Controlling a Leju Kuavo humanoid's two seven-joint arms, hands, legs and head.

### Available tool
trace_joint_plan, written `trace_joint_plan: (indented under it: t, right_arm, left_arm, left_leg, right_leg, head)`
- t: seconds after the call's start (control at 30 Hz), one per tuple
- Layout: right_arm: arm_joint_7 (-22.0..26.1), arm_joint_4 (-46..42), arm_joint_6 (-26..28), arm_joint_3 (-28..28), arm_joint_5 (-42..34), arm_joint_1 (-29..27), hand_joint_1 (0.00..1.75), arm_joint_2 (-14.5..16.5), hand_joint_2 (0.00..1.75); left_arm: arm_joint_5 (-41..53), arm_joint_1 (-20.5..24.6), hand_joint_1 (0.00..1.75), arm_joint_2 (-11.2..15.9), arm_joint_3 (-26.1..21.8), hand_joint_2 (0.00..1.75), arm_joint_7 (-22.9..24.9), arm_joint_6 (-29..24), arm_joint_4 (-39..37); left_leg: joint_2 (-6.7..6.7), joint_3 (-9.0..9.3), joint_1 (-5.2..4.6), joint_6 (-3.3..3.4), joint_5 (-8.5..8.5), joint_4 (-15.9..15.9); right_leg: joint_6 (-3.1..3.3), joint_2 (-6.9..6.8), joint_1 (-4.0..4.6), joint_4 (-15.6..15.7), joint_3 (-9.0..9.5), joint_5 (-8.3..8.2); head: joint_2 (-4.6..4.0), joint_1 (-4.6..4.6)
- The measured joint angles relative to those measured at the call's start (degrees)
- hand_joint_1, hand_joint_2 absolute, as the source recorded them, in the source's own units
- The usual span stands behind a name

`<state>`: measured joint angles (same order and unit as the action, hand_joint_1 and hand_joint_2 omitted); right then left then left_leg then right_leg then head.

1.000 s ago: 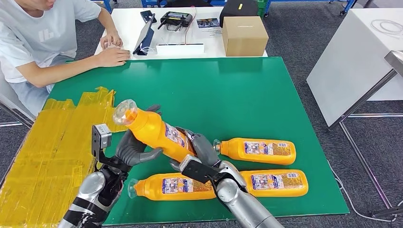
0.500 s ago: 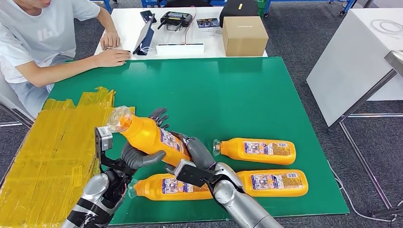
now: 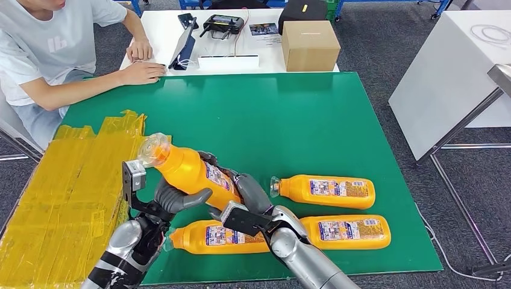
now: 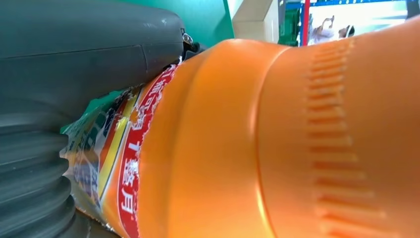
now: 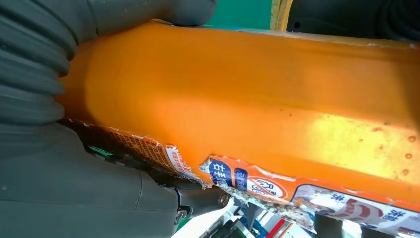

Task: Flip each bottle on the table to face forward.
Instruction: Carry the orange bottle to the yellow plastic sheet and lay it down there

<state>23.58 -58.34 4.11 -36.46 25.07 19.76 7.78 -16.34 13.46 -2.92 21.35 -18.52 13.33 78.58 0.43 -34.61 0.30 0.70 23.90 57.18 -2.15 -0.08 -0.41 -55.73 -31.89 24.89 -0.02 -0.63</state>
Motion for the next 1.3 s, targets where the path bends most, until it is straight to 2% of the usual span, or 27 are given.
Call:
trace_joint_plan:
  t: [0.13,0.17,0.27,0.3,0.37,0.5,0.57,0.83,1.0,1.07,1.13,1.2,1.3]
  right_arm:
    - [0.0,0.0,0.3,0.0,-0.1,0.0,1.75,0.0,1.75]
    - [0.0,0.0,0.3,0.0,-0.1,0.0,1.40,0.0,1.75]
    - [-0.2,0.0,0.5,0.0,-0.4,0.0,0.10,0.0,1.75]
    - [-0.1,0.0,0.6,0.0,-0.9,-0.1,0.00,0.0,1.75]
    - [0.2,-0.2,0.5,0.1,-2.7,-0.4,0.00,0.0,1.75]
    - [0.7,-3.3,0.7,1.1,-5.8,-1.8,0.00,0.0,1.75]
    - [0.7,-5.4,0.6,1.6,-6.4,-2.6,0.00,-0.2,1.75]
    - [0.7,-9.3,0.4,2.3,-6.6,-4.4,0.00,-0.6,1.75]
    - [2.0,-11.9,1.9,3.1,-7.2,-5.4,0.00,-0.7,1.75]
    - [2.2,-14.6,3.2,3.8,-7.2,-6.3,0.00,-0.9,1.75]
    - [2.4,-18.4,5.1,4.8,-7.3,-7.5,0.00,-1.1,1.75]
    - [2.7,-22.3,6.9,5.9,-8.5,-8.9,0.00,-1.2,1.75]
    - [3.4,-28.0,9.7,7.4,-10.2,-10.8,0.00,-1.2,1.75]
  left_arm:
    - [1.3,0.0,1.75,-0.3,0.3,1.75,-0.5,-1.9,0.4]
    - [1.4,0.0,1.75,-0.4,0.4,1.75,-0.5,-2.1,0.4]
    - [2.1,0.0,1.75,-0.5,0.4,1.75,-0.8,-2.9,0.5]
    - [2.8,0.0,1.75,-0.6,0.5,1.75,-1.0,-3.6,0.7]
    - [5.7,-0.1,1.75,-0.7,0.7,1.75,-1.8,-6.3,1.1]
    - [21.4,0.1,1.75,-0.6,1.8,1.75,-3.5,-19.1,2.5]
    - [25.5,0.5,1.75,-0.3,1.9,1.75,-3.6,-22.9,2.8]
    - [26.8,1.2,1.75,0.6,1.8,1.75,-3.6,-24.5,2.9]
    - [36.9,1.6,1.75,1.0,1.8,1.75,-2.6,-31.9,2.9]
    - [43.8,2.0,1.75,1.6,1.4,1.75,-0.6,-35.5,2.9]
    - [54.8,2.8,1.75,2.5,0.9,1.75,3.4,-39.4,2.5]
    - [69.1,4.2,1.75,3.6,0.3,1.75,9.1,-42.3,1.3]
    - [91.7,7.1,1.75,5.4,-0.1,1.75,18.9,-42.5,-2.5]
  left_leg:
    - [0.00,0.00,0.00,0.00,0.00,0.0]
    - [0.00,0.00,0.00,0.00,0.00,0.0]
    - [0.00,0.00,0.00,0.00,0.00,0.0]
    - [0.00,0.00,0.00,0.00,0.00,0.0]
    - [0.00,0.00,0.00,0.00,0.00,0.0]
    - [-0.02,-0.01,0.00,0.00,0.00,0.0]
    - [0.04,0.00,-0.01,0.01,0.02,0.0]
    - [0.02,0.00,0.00,0.00,0.00,0.0]
    - [0.00,-0.01,-0.01,0.00,0.00,0.0]
    - [0.00,-0.01,-0.01,0.00,0.00,0.0]
    - [0.00,0.00,-0.01,0.00,0.00,0.0]
    - [0.00,0.00,-0.01,0.00,0.00,0.0]
    - [0.00,0.01,0.00,-0.01,0.00,0.0]
  right_leg:
    - [0.00,0.00,0.00,0.0,0.00,0.00]
    - [0.00,0.00,0.00,0.0,0.00,0.00]
    - [0.00,0.00,0.00,0.0,0.00,0.00]
    - [0.00,0.00,0.00,0.0,0.00,0.00]
    - [0.00,0.00,0.00,0.0,0.00,0.00]
    - [0.00,-0.01,0.00,0.0,0.00,0.00]
    - [0.00,0.03,0.00,0.0,-0.01,-0.01]
    - [0.01,0.00,0.00,0.0,-0.01,-0.01]
    - [0.01,-0.01,0.00,0.0,-0.01,-0.01]
    - [0.01,-0.01,0.00,0.0,-0.02,-0.01]
    - [0.01,-0.01,0.00,0.0,-0.02,-0.01]
    - [0.01,-0.01,0.00,0.0,-0.02,0.00]
    - [0.01,-0.01,0.01,0.0,-0.01,-0.01]
  head:
    - [0.00,-0.01]
    - [0.00,-0.01]
    - [0.00,0.00]
    - [0.00,0.00]
    - [0.00,0.00]
    - [0.00,0.03]
    - [0.00,-0.01]
    - [0.00,-0.01]
    - [0.00,0.01]
    - [0.00,0.01]
    - [0.00,0.01]
    - [0.00,0.00]
    - [0.00,0.01]
